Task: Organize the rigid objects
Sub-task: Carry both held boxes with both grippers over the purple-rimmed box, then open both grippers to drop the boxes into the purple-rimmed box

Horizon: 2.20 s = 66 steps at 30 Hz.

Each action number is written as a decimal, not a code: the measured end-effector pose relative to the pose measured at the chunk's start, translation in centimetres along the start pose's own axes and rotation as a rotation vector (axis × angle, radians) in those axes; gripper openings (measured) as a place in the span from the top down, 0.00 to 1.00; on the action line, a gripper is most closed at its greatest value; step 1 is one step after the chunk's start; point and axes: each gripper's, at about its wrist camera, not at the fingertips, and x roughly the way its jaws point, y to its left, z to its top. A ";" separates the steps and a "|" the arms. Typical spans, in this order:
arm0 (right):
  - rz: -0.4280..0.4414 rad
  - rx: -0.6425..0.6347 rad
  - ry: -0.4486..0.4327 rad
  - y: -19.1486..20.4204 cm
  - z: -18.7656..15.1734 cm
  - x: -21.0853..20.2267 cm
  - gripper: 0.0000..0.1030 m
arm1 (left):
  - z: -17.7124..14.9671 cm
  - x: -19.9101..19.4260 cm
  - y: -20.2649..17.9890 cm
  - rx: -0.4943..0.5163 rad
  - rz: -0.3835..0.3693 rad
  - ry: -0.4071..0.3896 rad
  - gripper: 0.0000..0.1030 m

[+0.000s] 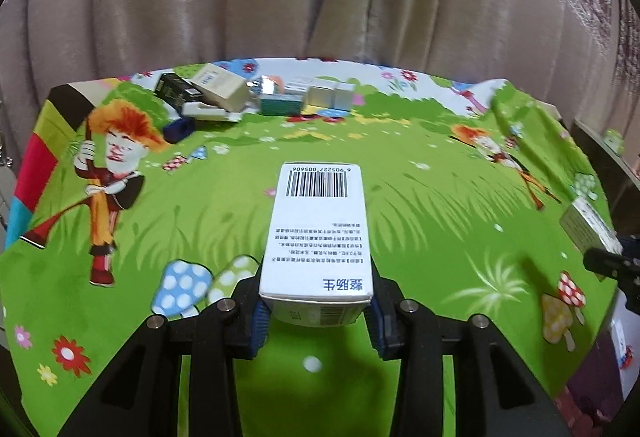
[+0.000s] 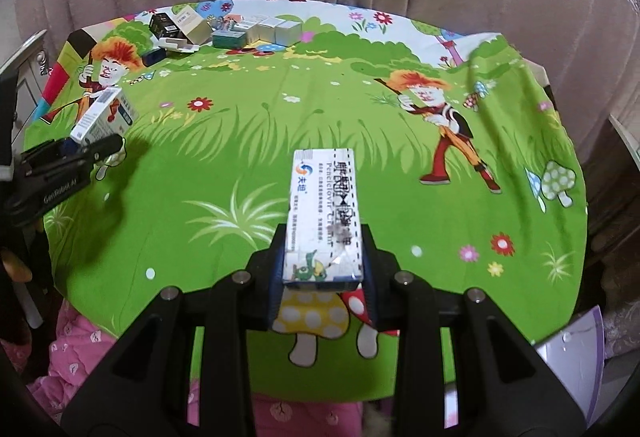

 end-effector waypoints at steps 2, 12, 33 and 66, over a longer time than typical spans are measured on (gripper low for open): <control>-0.013 0.004 0.002 -0.1 -0.1 -0.4 0.64 | -0.4 -0.4 -0.5 0.022 -0.012 -0.003 0.61; -0.079 0.019 -0.022 -0.1 -0.4 -4.2 0.64 | -1.2 -2.8 -5.2 0.150 -0.130 0.002 0.61; -0.179 0.110 0.087 -8.7 -6.4 -8.4 0.64 | -1.8 -7.2 -18.2 0.462 -0.408 0.027 0.61; -0.279 0.489 0.107 -25.3 -20.6 -13.4 0.64 | -7.9 -5.8 -39.5 0.835 -0.678 0.302 0.61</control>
